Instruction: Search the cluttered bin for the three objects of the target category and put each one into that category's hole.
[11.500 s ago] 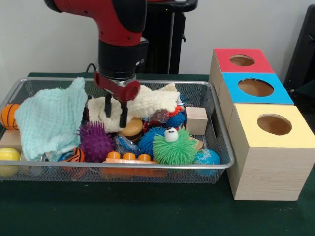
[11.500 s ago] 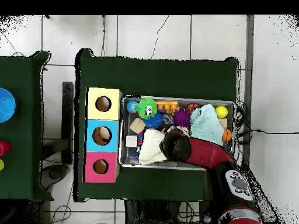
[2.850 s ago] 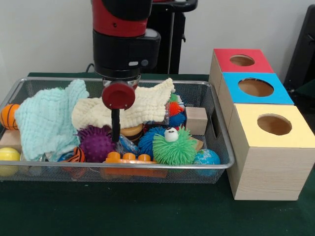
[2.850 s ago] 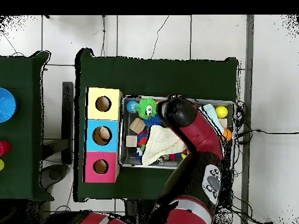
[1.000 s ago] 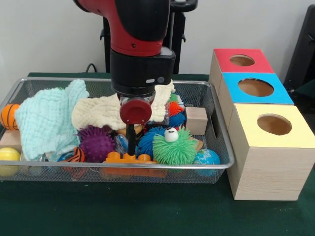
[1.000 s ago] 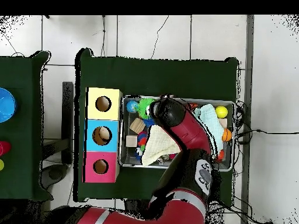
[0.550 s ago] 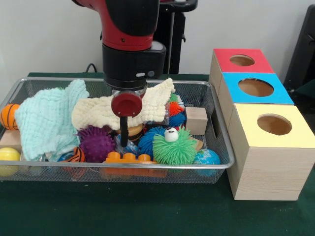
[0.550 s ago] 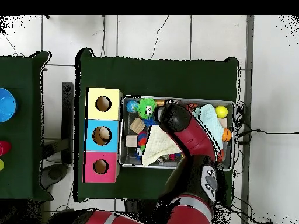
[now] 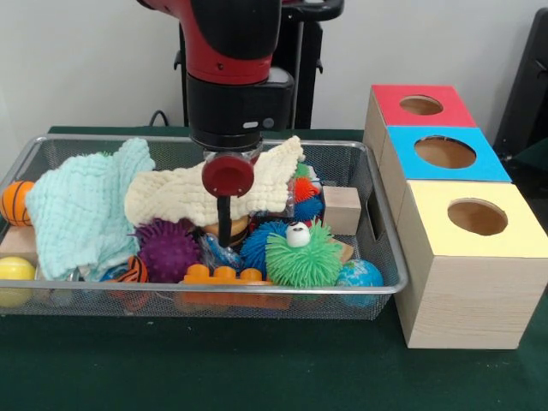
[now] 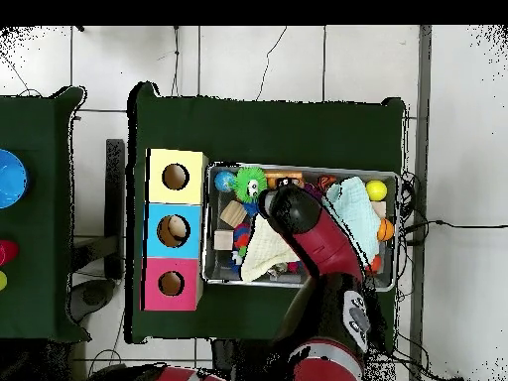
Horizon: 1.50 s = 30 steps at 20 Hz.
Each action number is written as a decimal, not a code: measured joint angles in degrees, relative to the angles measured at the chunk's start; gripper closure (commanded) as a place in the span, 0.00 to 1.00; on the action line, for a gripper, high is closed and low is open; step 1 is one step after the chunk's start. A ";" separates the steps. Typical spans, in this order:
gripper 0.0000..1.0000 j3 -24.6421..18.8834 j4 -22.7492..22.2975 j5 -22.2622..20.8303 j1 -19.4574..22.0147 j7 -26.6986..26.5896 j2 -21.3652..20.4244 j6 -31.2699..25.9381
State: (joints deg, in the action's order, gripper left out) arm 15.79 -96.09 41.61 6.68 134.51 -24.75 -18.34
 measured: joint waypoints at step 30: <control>0.00 -7.76 -1.27 -0.30 5.44 -0.01 2.17 8.98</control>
State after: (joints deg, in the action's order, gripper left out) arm 8.04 -97.36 41.32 12.12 134.50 -22.58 -9.37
